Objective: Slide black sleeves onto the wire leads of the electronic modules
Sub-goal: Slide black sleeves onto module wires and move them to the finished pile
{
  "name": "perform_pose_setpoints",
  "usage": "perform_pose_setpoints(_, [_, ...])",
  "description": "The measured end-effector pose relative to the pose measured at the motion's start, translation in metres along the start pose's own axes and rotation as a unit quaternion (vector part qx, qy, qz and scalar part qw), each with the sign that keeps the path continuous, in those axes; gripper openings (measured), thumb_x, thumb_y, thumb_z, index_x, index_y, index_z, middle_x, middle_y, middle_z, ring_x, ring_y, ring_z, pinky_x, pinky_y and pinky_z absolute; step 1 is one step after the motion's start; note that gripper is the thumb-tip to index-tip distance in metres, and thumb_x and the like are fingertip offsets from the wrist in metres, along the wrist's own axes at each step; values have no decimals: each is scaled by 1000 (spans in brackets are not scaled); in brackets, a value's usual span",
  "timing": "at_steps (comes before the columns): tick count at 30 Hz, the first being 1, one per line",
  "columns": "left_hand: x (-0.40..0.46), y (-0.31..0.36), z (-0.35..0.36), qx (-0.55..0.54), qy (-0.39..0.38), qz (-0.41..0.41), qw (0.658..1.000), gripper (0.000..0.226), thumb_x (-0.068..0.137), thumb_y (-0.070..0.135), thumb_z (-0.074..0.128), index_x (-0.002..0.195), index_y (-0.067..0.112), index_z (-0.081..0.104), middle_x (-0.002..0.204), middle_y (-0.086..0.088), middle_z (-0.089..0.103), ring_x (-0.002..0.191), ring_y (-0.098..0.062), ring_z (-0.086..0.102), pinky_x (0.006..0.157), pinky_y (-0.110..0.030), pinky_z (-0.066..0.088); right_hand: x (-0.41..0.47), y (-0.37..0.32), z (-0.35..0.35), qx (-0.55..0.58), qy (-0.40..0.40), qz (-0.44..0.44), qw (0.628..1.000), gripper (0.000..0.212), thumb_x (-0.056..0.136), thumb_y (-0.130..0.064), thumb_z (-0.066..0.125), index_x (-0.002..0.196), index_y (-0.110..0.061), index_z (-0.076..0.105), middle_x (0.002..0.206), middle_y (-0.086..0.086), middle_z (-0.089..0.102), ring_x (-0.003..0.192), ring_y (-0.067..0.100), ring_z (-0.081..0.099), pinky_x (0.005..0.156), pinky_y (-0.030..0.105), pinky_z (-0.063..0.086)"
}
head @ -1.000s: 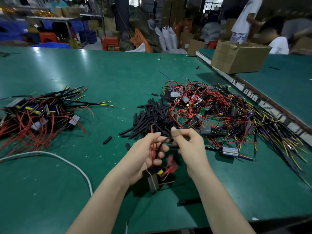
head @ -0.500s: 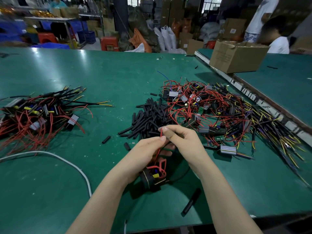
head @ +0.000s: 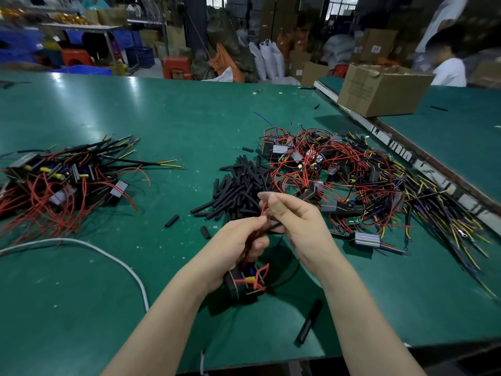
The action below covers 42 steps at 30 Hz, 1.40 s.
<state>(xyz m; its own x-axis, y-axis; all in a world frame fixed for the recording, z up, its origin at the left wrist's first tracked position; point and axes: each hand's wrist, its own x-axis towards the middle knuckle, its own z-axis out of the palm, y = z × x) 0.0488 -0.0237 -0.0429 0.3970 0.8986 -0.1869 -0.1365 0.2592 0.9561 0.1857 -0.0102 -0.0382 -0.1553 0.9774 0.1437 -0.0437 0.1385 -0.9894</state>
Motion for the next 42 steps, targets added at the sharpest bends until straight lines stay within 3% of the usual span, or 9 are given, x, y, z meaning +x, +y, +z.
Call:
perform_pose_setpoints(4, [0,-1,1,50,71,37,996,28,98,33,45,93,20,69,67,10,65,61,-1,58,55,-16,42,0,-2,0,22,32,13,999,20,77,-41,66,86,-28,77,73,-6,66,69,7,59,75,34,45])
perform_pose_setpoints(10, [-2,0,4,53,50,124,990,17,88,27,57,88,17,71,75,8,68,66,-1,57,62,-11,44,3,-7,8,226,66,91,968,13,69,-26,67,69,-16,75,58,-5,62,50,6,53,52,21,43])
perform_pose_setpoints(14, [0,-3,6,126,62,146,979,19,95,20,54,89,14,71,72,9,65,64,0,54,64,-10,43,1,3,13,124,119,55,984,20,85,-21,66,66,-17,63,56,-2,52,55,11,46,55,21,43])
perform_pose_setpoints(19, [2,-2,6,106,83,127,983,27,96,21,52,78,23,72,74,4,66,71,-10,54,68,-21,41,3,-2,12,158,78,101,979,23,72,-39,67,61,-20,69,55,-5,53,52,9,51,54,23,43])
perform_pose_setpoints(23, [5,1,3,52,89,96,990,43,96,16,45,63,28,70,59,9,59,55,-4,49,52,-14,37,3,-4,1,145,29,147,978,41,75,-56,53,80,-24,78,74,-7,69,64,7,61,63,24,43])
perform_pose_setpoints(29, [2,4,-3,-122,-37,45,991,33,87,20,46,55,21,54,53,9,37,47,-4,31,48,-19,23,-3,-4,-7,89,-89,80,989,25,82,-36,59,99,-28,75,85,-4,72,75,7,66,68,18,47])
perform_pose_setpoints(33, [1,4,-10,-226,-90,-16,970,24,77,25,48,54,21,49,52,9,31,45,-5,25,53,-24,12,-1,-2,-8,6,-21,-18,1000,16,83,-34,64,94,-31,76,84,-7,70,75,4,61,72,19,46])
perform_pose_setpoints(37, [1,6,-14,-334,-92,-54,936,19,73,20,55,55,18,48,50,9,30,41,-4,28,44,-17,16,-2,8,-4,-270,174,-303,897,12,87,-12,68,97,-12,73,85,2,63,78,6,58,75,15,42])
perform_pose_setpoints(42, [3,4,-17,-382,-143,-75,910,24,66,8,71,57,17,50,49,8,35,40,-5,32,44,-16,16,-10,-7,-1,-304,128,-346,878,17,84,-6,70,98,-13,74,92,4,62,86,14,60,79,19,45])
